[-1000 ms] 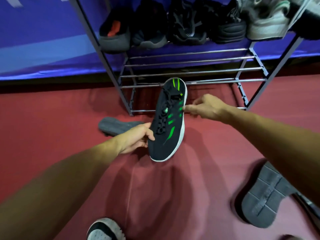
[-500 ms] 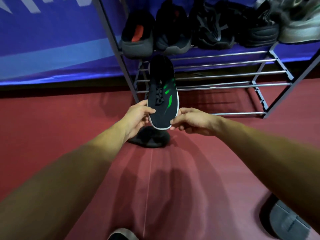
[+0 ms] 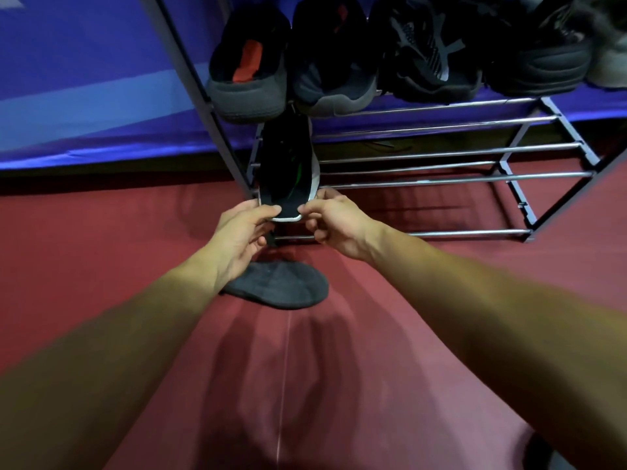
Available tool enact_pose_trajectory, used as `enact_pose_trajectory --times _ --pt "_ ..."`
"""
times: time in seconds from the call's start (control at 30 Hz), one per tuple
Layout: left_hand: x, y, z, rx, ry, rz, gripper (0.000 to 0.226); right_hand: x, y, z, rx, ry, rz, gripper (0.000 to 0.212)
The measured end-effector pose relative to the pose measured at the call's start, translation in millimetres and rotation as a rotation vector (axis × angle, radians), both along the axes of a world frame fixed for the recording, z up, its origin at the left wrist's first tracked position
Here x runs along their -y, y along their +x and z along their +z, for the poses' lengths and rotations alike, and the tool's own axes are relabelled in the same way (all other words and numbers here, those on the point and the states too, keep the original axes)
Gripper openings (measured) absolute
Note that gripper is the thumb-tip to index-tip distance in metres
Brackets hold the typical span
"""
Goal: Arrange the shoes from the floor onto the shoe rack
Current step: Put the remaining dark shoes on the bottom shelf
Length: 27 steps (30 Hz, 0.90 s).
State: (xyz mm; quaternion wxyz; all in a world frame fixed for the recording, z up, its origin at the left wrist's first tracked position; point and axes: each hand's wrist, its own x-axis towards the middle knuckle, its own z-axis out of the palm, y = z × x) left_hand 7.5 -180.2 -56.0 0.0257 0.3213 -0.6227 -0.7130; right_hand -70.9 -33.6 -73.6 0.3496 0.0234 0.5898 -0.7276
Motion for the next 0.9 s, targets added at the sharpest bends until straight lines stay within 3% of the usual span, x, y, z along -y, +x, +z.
enact_pose_trajectory --times 0.3,0.43,0.67,0.8,0.9 --pt "-4 -21 -6 -0.037 -0.025 0.137 0.028 6 -9 -1 -0.145 0.142 -0.083 0.024" --pt "-9 -15 -7 -0.037 -0.033 0.128 0.021 -10 -4 7 -0.164 0.169 -0.032 0.02" --pt "-38 0 -7 0.024 -0.158 -0.008 0.033 -50 6 17 -0.221 0.286 0.035 0.007" --pt "-64 4 -6 0.054 -0.232 -0.19 0.016 -85 14 23 -0.246 0.359 0.091 0.004" --pt "-99 1 -6 0.07 -0.295 -0.359 0.017 -126 17 25 -0.297 0.484 0.121 0.004"
